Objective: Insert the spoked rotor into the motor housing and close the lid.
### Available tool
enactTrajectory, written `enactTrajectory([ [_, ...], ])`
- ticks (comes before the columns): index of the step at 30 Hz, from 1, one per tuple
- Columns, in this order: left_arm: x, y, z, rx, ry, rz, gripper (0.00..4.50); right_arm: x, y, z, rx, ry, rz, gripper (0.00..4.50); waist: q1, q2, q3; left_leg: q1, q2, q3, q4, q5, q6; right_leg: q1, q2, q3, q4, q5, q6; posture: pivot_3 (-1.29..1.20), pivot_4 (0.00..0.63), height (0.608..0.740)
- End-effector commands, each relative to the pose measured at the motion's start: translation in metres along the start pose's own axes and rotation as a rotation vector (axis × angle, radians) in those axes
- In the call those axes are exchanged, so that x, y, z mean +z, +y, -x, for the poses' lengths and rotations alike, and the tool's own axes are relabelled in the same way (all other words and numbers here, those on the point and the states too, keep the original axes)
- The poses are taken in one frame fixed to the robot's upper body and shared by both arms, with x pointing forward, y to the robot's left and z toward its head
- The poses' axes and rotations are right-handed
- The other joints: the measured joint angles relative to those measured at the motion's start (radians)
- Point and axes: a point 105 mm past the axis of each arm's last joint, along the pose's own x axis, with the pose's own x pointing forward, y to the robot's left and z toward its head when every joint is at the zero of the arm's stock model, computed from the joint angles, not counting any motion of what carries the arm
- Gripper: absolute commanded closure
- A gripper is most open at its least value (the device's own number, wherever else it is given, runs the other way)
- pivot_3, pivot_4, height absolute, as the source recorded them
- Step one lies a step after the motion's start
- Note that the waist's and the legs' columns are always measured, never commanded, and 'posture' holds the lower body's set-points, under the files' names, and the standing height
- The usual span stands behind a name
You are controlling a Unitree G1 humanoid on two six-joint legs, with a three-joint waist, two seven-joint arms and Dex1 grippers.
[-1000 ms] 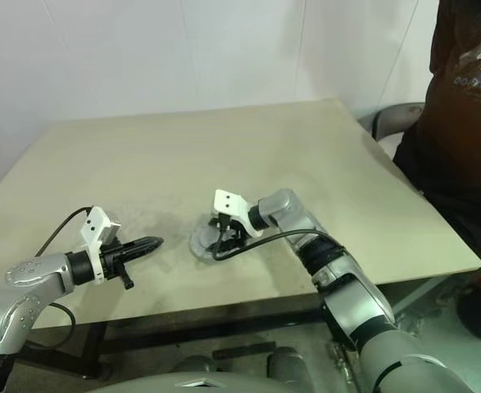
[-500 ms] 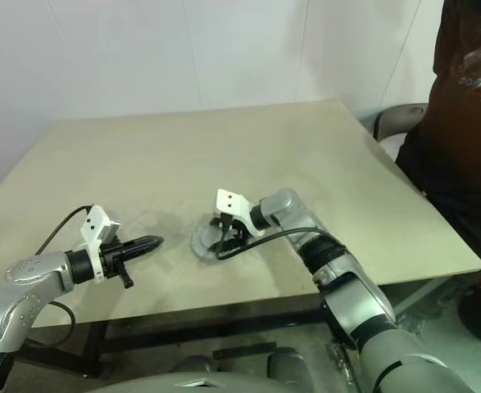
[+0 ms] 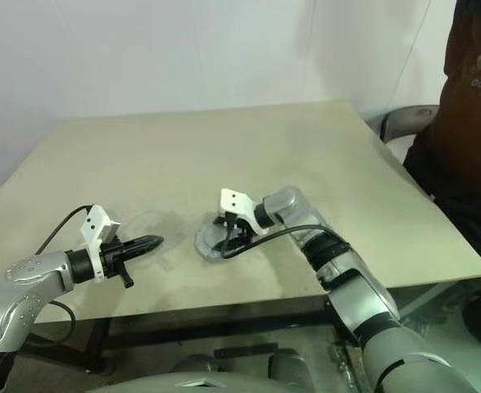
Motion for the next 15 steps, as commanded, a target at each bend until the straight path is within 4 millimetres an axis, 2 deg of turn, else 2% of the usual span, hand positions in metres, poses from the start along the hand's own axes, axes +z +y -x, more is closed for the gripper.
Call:
enactTrajectory([
  [1, 0.013, -0.002, -0.002, -0.008, -0.027, -0.050, 4.50, -0.074, 0.007, 0.007, -0.023, 0.282, -0.145, 1.32, 0.000, 0.000, 0.000, 0.000, 0.000, 0.000, 0.000, 0.000, 0.000, 0.000, 0.000, 0.000, 0.000, 0.000, 0.000, 0.00, 0.000, 0.740],
  [15, 0.017, -0.010, -0.039, -0.075, -0.033, -0.051, 4.50, -0.073, 0.011, 0.003, -0.001, 0.270, -0.148, 1.32, -0.001, 0.000, -0.002, 0.001, 0.000, 0.000, 0.000, 0.000, 0.000, 0.003, 0.000, 0.000, 0.000, 0.000, 0.000, 0.00, 0.000, 0.740],
])
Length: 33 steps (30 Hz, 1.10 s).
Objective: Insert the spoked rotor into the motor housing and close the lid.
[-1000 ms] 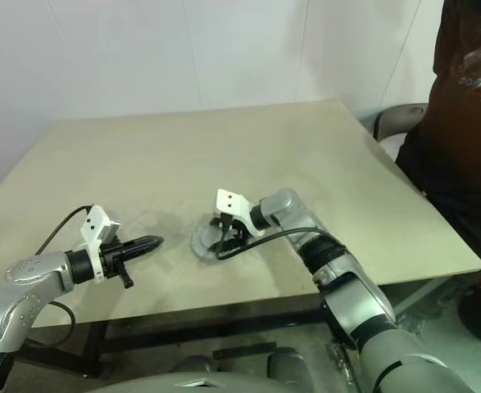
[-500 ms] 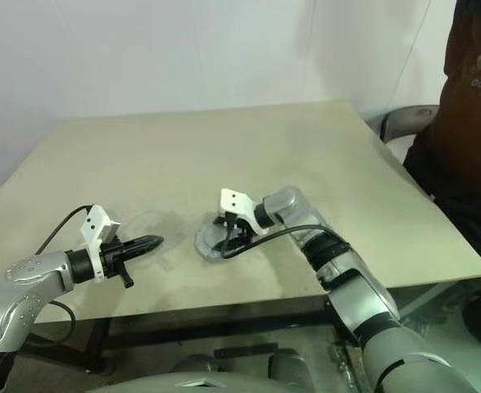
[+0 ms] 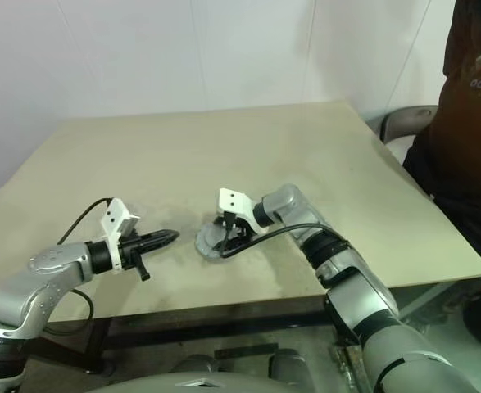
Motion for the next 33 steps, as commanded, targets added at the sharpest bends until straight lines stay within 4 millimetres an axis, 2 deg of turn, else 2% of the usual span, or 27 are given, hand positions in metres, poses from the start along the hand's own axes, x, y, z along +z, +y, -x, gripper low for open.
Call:
enactTrajectory([
  [1, 0.007, 0.001, -0.007, -0.007, -0.010, -0.035, 4.50, -0.072, 0.011, 0.003, -0.005, 0.255, -0.149, 1.32, -0.001, 0.000, 0.000, 0.000, 0.000, 0.000, 0.000, 0.000, 0.000, 0.001, 0.000, 0.000, 0.000, 0.000, 0.000, 0.00, 0.000, 0.740],
  [8, -0.016, -0.003, -0.031, -0.023, 0.093, -0.069, 4.50, -0.070, 0.012, 0.003, -0.004, 0.245, -0.148, 1.32, -0.001, 0.001, -0.001, 0.000, 0.000, 0.000, 0.000, 0.000, 0.000, 0.003, 0.000, 0.000, -0.001, 0.000, 0.000, 0.00, 0.000, 0.740],
  [21, -0.028, -0.010, -0.040, -0.042, 0.158, -0.087, 4.50, -0.067, 0.016, 0.002, 0.018, 0.224, -0.160, 1.32, 0.000, 0.003, -0.002, 0.000, 0.000, -0.001, -0.001, 0.001, 0.002, 0.004, 0.000, -0.001, -0.004, 0.000, 0.000, 0.00, 0.000, 0.740],
  [25, -0.029, -0.012, -0.042, -0.048, 0.164, -0.090, 4.50, -0.063, 0.019, 0.006, 0.044, 0.222, -0.158, 0.01, 0.000, 0.003, -0.002, 0.000, 0.000, -0.003, -0.002, 0.001, 0.002, 0.003, 0.000, -0.003, -0.007, 0.000, 0.000, 0.00, 0.000, 0.740],
  [33, -0.028, -0.011, -0.044, -0.052, 0.169, -0.090, 4.50, -0.044, 0.004, 0.014, -0.020, 0.153, -0.173, 0.01, 0.000, 0.003, -0.002, 0.000, 0.000, -0.003, -0.002, 0.001, 0.004, 0.004, 0.000, -0.003, -0.008, 0.000, 0.000, 0.00, 0.000, 0.740],
])
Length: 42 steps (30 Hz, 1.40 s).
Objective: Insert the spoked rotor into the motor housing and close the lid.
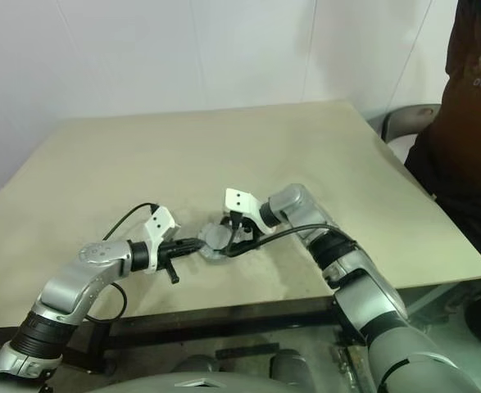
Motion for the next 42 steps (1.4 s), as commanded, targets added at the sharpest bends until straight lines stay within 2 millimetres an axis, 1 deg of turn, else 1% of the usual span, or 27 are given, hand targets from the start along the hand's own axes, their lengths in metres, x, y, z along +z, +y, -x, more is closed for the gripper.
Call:
enactTrajectory([
  [1, -0.004, 0.000, -0.003, -0.005, 0.035, 0.000, 4.50, -0.034, -0.001, 0.003, -0.036, 0.097, -0.138, 0.01, 0.000, 0.000, 0.000, 0.000, 0.000, 0.000, 0.000, 0.000, 0.000, 0.000, 0.000, 0.000, 0.000, 0.000, 0.000, 0.00, 0.000, 0.740],
  [2, -0.005, 0.001, -0.003, -0.004, 0.038, 0.000, 4.50, -0.027, -0.005, 0.006, -0.055, 0.065, -0.162, 0.01, 0.000, 0.000, 0.001, 0.000, 0.000, 0.000, 0.000, 0.000, 0.000, 0.000, 0.000, 0.000, 0.000, 0.000, 0.000, 0.00, 0.000, 0.740],
  [5, -0.005, 0.001, -0.003, -0.004, 0.043, 0.002, 4.50, -0.010, -0.008, 0.020, -0.044, -0.026, -0.264, 0.01, 0.001, 0.000, 0.001, -0.002, 0.000, 0.000, 0.000, 0.000, 0.000, -0.001, 0.000, 0.000, 0.000, 0.000, 0.000, 0.00, 0.000, 0.740],
  [7, -0.006, 0.001, -0.003, -0.006, 0.045, 0.004, 4.50, -0.004, -0.012, 0.032, -0.063, -0.087, -0.319, 0.01, 0.001, 0.000, 0.002, -0.004, 0.000, 0.000, 0.000, 0.000, 0.000, -0.003, 0.000, 0.000, 0.000, 0.000, 0.000, 0.00, 0.000, 0.740],
  [8, -0.006, 0.001, -0.003, -0.008, 0.046, 0.005, 4.50, -0.003, -0.016, 0.038, -0.103, -0.120, -0.342, 0.01, 0.003, -0.001, 0.002, -0.005, 0.000, 0.000, 0.000, 0.000, 0.000, -0.005, 0.000, 0.000, 0.000, 0.000, 0.000, 0.00, 0.000, 0.740],
  [9, -0.006, 0.001, -0.003, -0.009, 0.047, 0.005, 4.50, -0.003, -0.019, 0.043, -0.124, -0.151, -0.400, 0.01, 0.003, -0.001, 0.002, -0.010, 0.000, -0.001, 0.001, 0.000, 0.000, -0.009, 0.000, -0.001, 0.000, 0.001, 0.000, 0.00, 0.000, 0.740],
  [10, -0.006, 0.001, -0.003, -0.010, 0.047, 0.005, 4.50, -0.003, -0.018, 0.049, -0.114, -0.179, -0.465, 0.01, 0.002, 0.000, 0.002, -0.015, 0.000, -0.001, 0.002, 0.001, 0.000, -0.014, 0.000, -0.001, 0.000, 0.003, -0.002, 0.00, 0.000, 0.740],
  [11, -0.006, 0.001, -0.003, -0.012, 0.047, 0.005, 4.50, -0.005, -0.016, 0.054, -0.106, -0.187, -0.487, 0.01, 0.002, 0.000, 0.002, -0.018, -0.001, -0.001, 0.002, 0.001, 0.000, -0.017, 0.000, -0.001, 0.001, 0.006, -0.001, 0.00, 0.000, 0.740],
  [14, -0.006, 0.001, -0.003, -0.016, 0.047, 0.006, 4.50, -0.011, -0.007, 0.059, -0.085, -0.192, -0.549, 0.01, 0.003, 0.000, 0.002, -0.021, 0.000, -0.001, 0.000, 0.000, 0.001, -0.022, -0.001, -0.001, 0.000, 0.007, -0.001, 0.00, 0.000, 0.740],
  [17, -0.006, 0.000, -0.003, -0.029, 0.050, 0.005, 4.50, -0.010, -0.006, 0.063, -0.082, -0.251, -0.711, 0.01, 0.000, 0.000, 0.002, -0.026, 0.000, 0.000, 0.000, 0.000, 0.001, -0.026, -0.001, -0.001, 0.000, 0.007, -0.001, 0.00, 0.000, 0.740],
  [18, -0.007, -0.001, -0.003, -0.034, 0.052, 0.005, 4.50, -0.015, -0.004, 0.063, -0.078, -0.218, -0.820, 0.01, 0.001, 0.000, 0.002, -0.028, -0.001, 0.000, 0.001, 0.000, 0.001, -0.028, -0.001, -0.001, 0.000, 0.007, -0.001, 0.00, 0.000, 0.740],
  [20, -0.007, -0.002, -0.003, -0.037, 0.053, 0.005, 4.50, -0.022, 0.000, 0.063, -0.077, -0.167, -0.938, 0.01, 0.001, 0.000, 0.002, -0.031, -0.001, 0.000, 0.002, 0.000, 0.001, -0.030, -0.001, -0.001, 0.000, 0.008, 0.000, 0.00, 0.000, 0.740],
  [21, -0.007, -0.003, -0.003, -0.037, 0.053, 0.006, 4.50, -0.021, 0.003, 0.063, -0.038, -0.181, -1.017, 0.01, 0.001, 0.000, 0.002, -0.031, -0.001, 0.000, 0.002, 0.000, 0.001, -0.031, -0.001, -0.001, 0.000, 0.008, 0.000, 0.00, 0.000, 0.740],
  [24, -0.008, -0.003, -0.003, -0.040, 0.054, 0.007, 4.50, -0.017, 0.006, 0.062, 0.022, -0.238, -1.164, 0.01, 0.001, -0.001, 0.002, -0.032, -0.001, 0.000, 0.002, 0.000, 0.001, -0.031, -0.001, -0.001, 0.000, 0.008, 0.000, 0.00, 0.000, 0.740],
  [28, -0.009, -0.005, -0.003, -0.046, 0.060, 0.007, 4.50, -0.015, 0.007, 0.049, 0.076, -0.298, -1.320, 0.01, 0.000, -0.001, 0.001, -0.032, -0.001, 0.000, 0.002, 0.000, 0.001, -0.031, -0.001, -0.001, 0.000, 0.008, 0.000, 0.00, 0.000, 0.740],
  [37, -0.010, -0.007, -0.002, -0.047, 0.063, 0.012, 4.50, 0.000, 0.010, 0.025, 0.153, -0.390, -1.420, 0.01, -0.002, 0.000, 0.001, -0.032, -0.001, 0.000, 0.002, 0.000, 0.001, -0.031, -0.001, -0.001, 0.001, 0.009, 0.000, 0.00, 0.000, 0.740],
  [42, -0.011, -0.006, 0.000, -0.043, 0.066, 0.020, 4.50, 0.004, 0.011, 0.022, 0.172, -0.421, -1.441, 0.01, -0.005, 0.000, 0.001, -0.031, -0.001, 0.001, 0.002, 0.001, 0.000, -0.031, -0.001, 0.000, 0.002, 0.009, 0.000, 0.00, 0.000, 0.740],
])
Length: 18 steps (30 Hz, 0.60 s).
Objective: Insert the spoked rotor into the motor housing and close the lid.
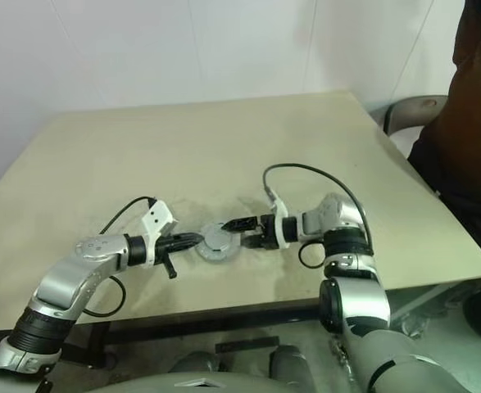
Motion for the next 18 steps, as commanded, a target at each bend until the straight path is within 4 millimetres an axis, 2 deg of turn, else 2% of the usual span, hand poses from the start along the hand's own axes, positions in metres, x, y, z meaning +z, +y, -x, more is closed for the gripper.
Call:
enactTrajectory([
  [1, -0.019, -0.009, -0.004, -0.038, 0.067, 0.048, 4.50, 0.002, 0.018, -0.005, 0.092, -0.013, 0.009, 0.01, -0.001, 0.000, 0.000, 0.000, 0.000, 0.000, 0.000, 0.000, 0.000, 0.000, 0.000, 0.000, 0.000, 0.000, 0.000, 0.00, 0.000, 0.740],
  [4, -0.019, -0.008, -0.004, -0.039, 0.069, 0.050, 4.50, 0.003, 0.017, -0.005, 0.095, -0.024, -0.006, 0.59, -0.002, 0.000, 0.000, 0.001, 0.000, 0.000, 0.000, 0.000, 0.000, 0.000, 0.000, 0.000, 0.002, 0.000, 0.000, 0.00, 0.000, 0.740],
  [6, -0.020, -0.008, -0.004, -0.038, 0.071, 0.051, 4.50, 0.002, 0.016, -0.004, 0.101, -0.028, -0.013, 1.17, -0.001, 0.000, 0.000, 0.001, 0.000, 0.000, 0.001, 0.000, 0.000, 0.000, 0.000, 0.000, 0.002, 0.000, 0.000, 0.00, 0.000, 0.740],
  [8, -0.019, -0.007, -0.004, -0.036, 0.071, 0.049, 4.50, 0.002, 0.017, -0.004, 0.108, -0.031, -0.015, 1.96, -0.001, 0.000, 0.000, 0.001, 0.000, 0.000, 0.001, 0.000, 0.000, 0.000, 0.000, 0.000, 0.002, 0.000, 0.000, 0.00, 0.000, 0.740],
  [12, -0.018, -0.004, -0.004, -0.027, 0.069, 0.039, 4.50, 0.001, 0.018, -0.003, 0.122, -0.036, -0.014, 3.13, 0.000, 0.000, 0.000, 0.002, 0.000, 0.001, 0.002, 0.001, -0.001, 0.001, 0.000, 0.001, 0.004, 0.000, 0.000, 0.00, 0.000, 0.740],
  [14, -0.016, -0.001, -0.004, -0.016, 0.060, 0.036, 4.50, 0.001, 0.019, -0.004, 0.126, -0.038, -0.012, 3.19, -0.001, 0.000, 0.000, 0.002, 0.000, 0.001, 0.002, 0.001, -0.001, 0.001, 0.000, 0.001, 0.005, 0.000, 0.000, 0.00, 0.000, 0.740],
  [18, 0.000, 0.011, -0.003, 0.049, -0.025, 0.066, 4.50, 0.002, 0.023, -0.005, 0.143, -0.040, -0.005, 3.19, -0.002, 0.000, 0.000, 0.002, 0.000, 0.001, 0.005, 0.001, -0.001, 0.001, 0.000, 0.001, 0.008, 0.000, 0.000, 0.00, 0.000, 0.740],
])
